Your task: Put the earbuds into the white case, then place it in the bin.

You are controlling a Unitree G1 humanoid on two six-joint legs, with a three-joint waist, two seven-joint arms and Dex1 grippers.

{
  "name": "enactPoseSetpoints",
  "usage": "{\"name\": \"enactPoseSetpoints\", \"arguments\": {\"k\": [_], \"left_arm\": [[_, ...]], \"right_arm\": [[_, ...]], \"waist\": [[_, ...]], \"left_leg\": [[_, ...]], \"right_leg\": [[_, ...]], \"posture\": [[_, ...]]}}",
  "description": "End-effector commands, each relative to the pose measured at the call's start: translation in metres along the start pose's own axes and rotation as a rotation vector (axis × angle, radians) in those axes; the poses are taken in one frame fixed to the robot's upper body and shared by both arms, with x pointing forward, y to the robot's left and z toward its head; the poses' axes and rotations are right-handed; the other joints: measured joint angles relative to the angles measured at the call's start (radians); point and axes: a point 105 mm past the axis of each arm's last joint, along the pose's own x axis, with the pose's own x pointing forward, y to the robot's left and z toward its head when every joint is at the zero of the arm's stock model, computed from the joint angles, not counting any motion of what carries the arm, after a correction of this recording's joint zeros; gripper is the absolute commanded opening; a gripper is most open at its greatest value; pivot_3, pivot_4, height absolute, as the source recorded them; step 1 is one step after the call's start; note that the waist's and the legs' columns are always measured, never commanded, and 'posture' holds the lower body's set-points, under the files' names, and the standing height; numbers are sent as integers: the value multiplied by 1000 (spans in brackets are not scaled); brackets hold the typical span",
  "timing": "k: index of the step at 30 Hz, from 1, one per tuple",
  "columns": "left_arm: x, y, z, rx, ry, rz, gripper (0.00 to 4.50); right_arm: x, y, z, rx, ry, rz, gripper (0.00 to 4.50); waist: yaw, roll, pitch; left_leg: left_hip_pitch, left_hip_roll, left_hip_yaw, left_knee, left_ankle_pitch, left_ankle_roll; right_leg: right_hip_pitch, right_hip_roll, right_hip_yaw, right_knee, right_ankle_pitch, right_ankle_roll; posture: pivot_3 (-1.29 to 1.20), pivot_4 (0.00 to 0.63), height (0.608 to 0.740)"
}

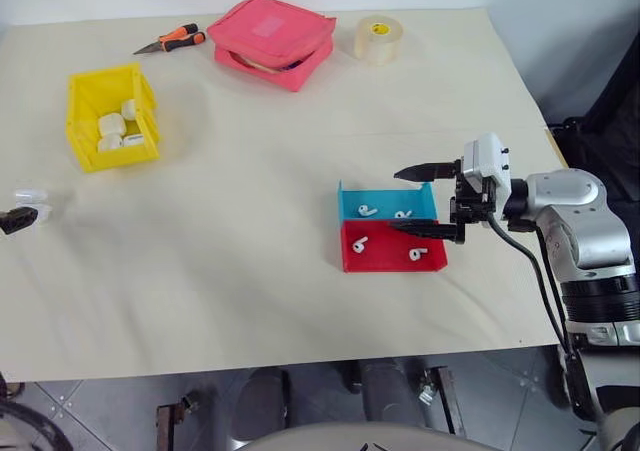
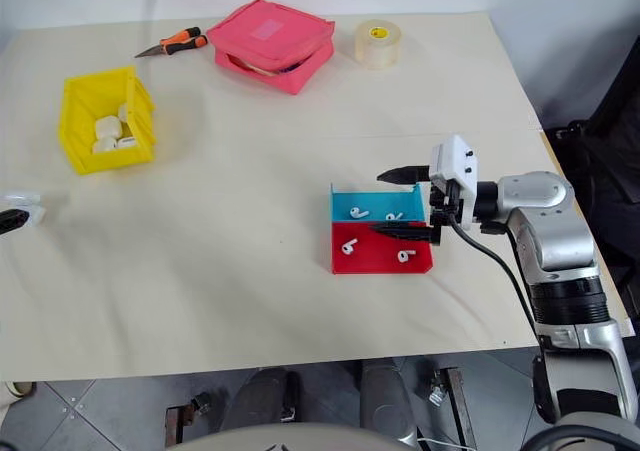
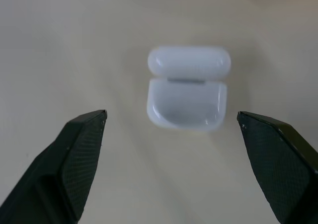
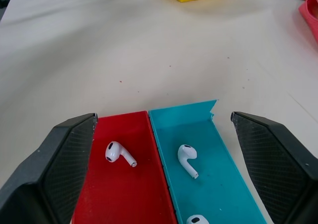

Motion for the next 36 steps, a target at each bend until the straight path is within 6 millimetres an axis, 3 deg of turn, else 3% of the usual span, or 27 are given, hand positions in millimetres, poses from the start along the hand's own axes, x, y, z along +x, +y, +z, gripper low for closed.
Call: {"name": "enactPoseSetpoints", "arguments": {"k": [1, 19, 24, 29, 36], "left_arm": [[3, 4, -3, -3, 51, 41, 4466], [24, -12, -8, -47, 66, 64, 4466], [23, -7, -13, -89, 77, 105, 2853], [23, -15, -13, 2, 95, 17, 1592], [20, -25, -19, 79, 143, -86, 1592]], "right_arm": [[-12, 1, 12, -39, -13, -33, 4500], [-23, 6, 10, -26, 18, -55, 4500], [-24, 5, 9, -24, 21, -61, 4500], [-25, 5, 8, -22, 25, -70, 4500], [-25, 6, 6, -15, 26, -75, 4500]], "waist": [[3, 0, 0], [5, -2, 0], [5, -2, 0], [5, -2, -1], [21, -1, -1]], "left_leg": [[1, 0, 1, 0, 0, 0], [3, 0, 5, 0, -1, 0], [5, 0, 6, 0, -2, 0], [10, -1, 10, 0, -2, 1], [11, -2, 12, 0, -2, 1]], "right_leg": [[0, 0, 0, 0, 0, 0], [1, -2, 0, 1, 0, 0], [1, -2, 0, 2, 0, 0], [3, -4, 0, 4, 0, 0], [3, -6, 1, 4, 0, 0]], "posture": [[0, 150, 740], [0, 150, 740], [0, 150, 740], [0, 150, 740], [0, 150, 740]]}}
